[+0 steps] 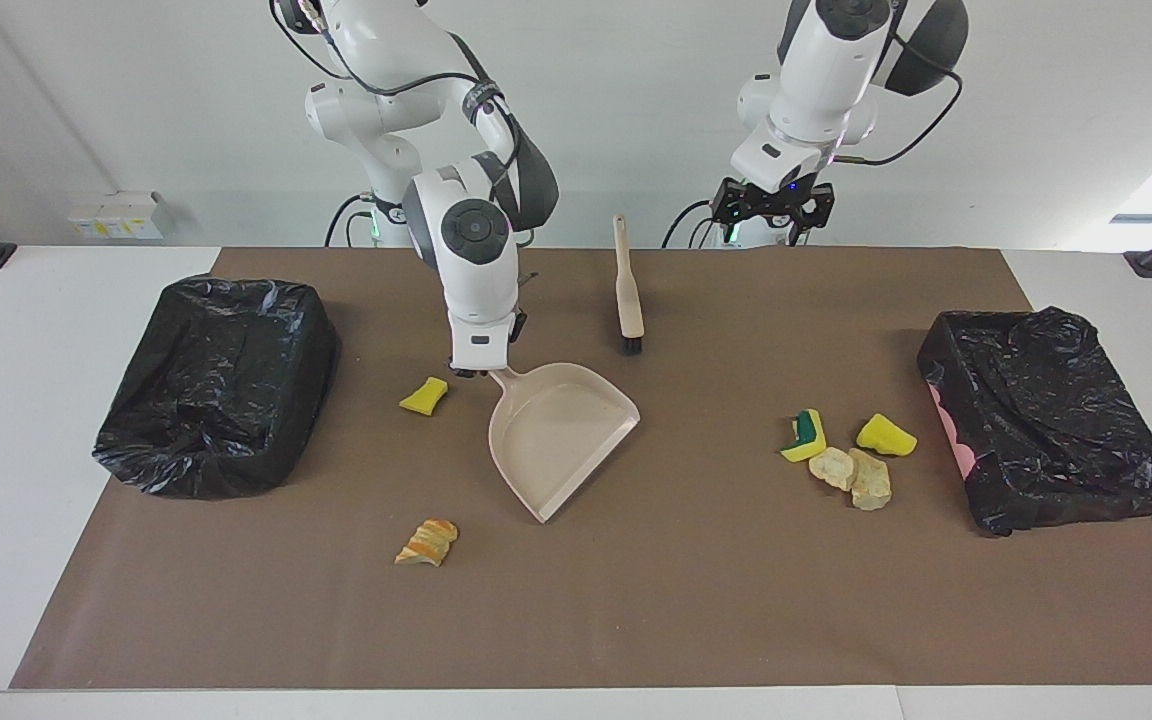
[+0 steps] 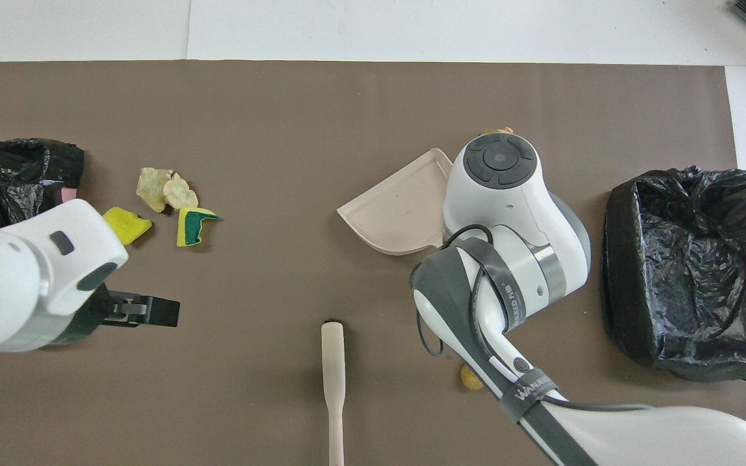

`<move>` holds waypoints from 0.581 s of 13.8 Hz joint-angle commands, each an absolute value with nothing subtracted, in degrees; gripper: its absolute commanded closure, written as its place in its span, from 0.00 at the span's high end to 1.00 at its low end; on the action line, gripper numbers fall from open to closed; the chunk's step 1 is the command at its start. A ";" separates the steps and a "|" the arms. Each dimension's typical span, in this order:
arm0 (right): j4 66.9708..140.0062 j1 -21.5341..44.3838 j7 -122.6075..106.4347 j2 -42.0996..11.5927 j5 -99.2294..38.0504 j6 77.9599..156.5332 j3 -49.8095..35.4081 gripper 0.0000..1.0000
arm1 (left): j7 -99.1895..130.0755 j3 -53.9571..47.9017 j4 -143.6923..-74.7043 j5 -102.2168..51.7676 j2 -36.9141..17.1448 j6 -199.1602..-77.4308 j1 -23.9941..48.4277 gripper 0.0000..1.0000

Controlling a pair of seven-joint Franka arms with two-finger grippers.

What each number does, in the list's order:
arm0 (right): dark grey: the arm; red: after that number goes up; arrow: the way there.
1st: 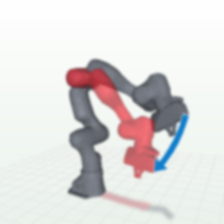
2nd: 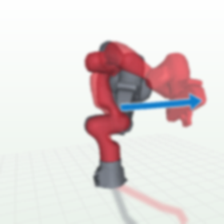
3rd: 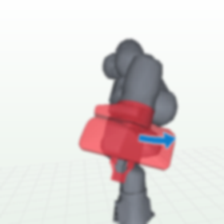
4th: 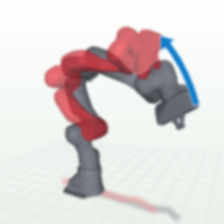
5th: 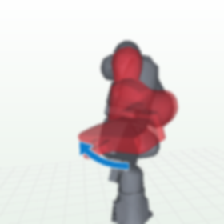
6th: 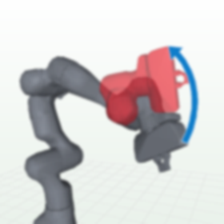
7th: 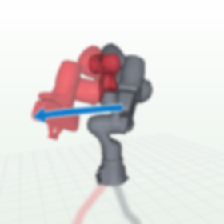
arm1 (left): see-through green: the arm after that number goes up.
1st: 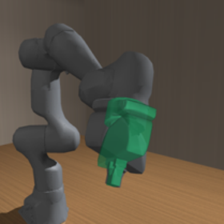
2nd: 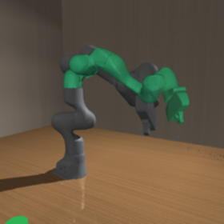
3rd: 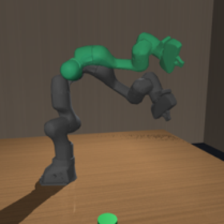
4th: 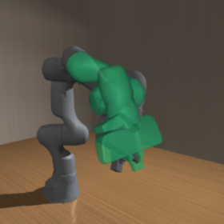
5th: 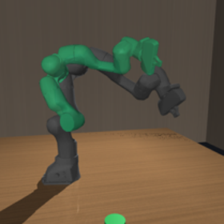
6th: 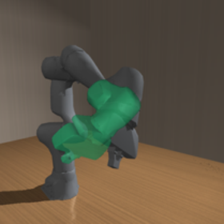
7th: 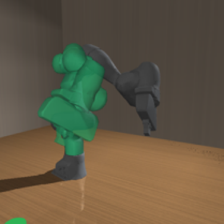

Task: Sweep and dump trash in bin
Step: 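Drag the dustpan toward the trash while the left gripper reaches the brush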

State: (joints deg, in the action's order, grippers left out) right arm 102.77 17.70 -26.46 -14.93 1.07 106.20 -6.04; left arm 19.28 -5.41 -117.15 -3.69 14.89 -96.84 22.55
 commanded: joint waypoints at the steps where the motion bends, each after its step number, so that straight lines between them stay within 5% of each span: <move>1: 105.12 16.35 -37.40 -13.01 1.76 108.01 -6.42 0.00 | 23.10 -4.31 -126.27 -7.62 20.64 -102.03 25.39 1.00; 8: 106.61 11.25 -60.88 -13.27 5.70 110.21 -6.33 0.00 | 32.33 -4.31 -137.62 -9.05 21.45 -113.54 37.15 1.00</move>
